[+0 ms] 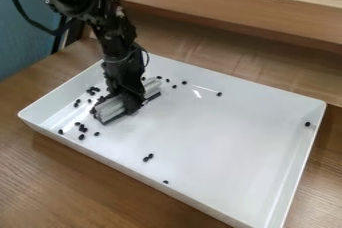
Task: Sweep into pile
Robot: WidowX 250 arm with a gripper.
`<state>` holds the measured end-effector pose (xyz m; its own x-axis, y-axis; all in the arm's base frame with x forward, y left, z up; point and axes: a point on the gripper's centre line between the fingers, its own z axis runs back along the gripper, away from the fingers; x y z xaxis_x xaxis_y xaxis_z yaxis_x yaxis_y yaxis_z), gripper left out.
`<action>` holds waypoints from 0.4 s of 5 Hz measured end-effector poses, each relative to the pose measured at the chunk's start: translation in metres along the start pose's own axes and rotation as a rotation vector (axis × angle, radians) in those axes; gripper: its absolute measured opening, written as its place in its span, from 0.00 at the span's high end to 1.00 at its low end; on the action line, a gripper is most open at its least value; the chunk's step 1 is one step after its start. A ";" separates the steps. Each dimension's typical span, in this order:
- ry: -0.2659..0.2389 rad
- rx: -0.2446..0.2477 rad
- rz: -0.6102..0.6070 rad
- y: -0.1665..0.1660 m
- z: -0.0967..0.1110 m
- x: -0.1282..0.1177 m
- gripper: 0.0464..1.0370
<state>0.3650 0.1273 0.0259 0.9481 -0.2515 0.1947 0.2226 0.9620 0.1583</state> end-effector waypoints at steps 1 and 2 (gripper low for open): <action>0.034 0.018 -0.058 0.006 -0.001 -0.001 0.64; 0.047 0.014 -0.056 0.007 -0.001 -0.002 0.64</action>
<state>0.3653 0.1349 0.0255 0.9438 -0.2995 0.1397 0.2729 0.9447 0.1818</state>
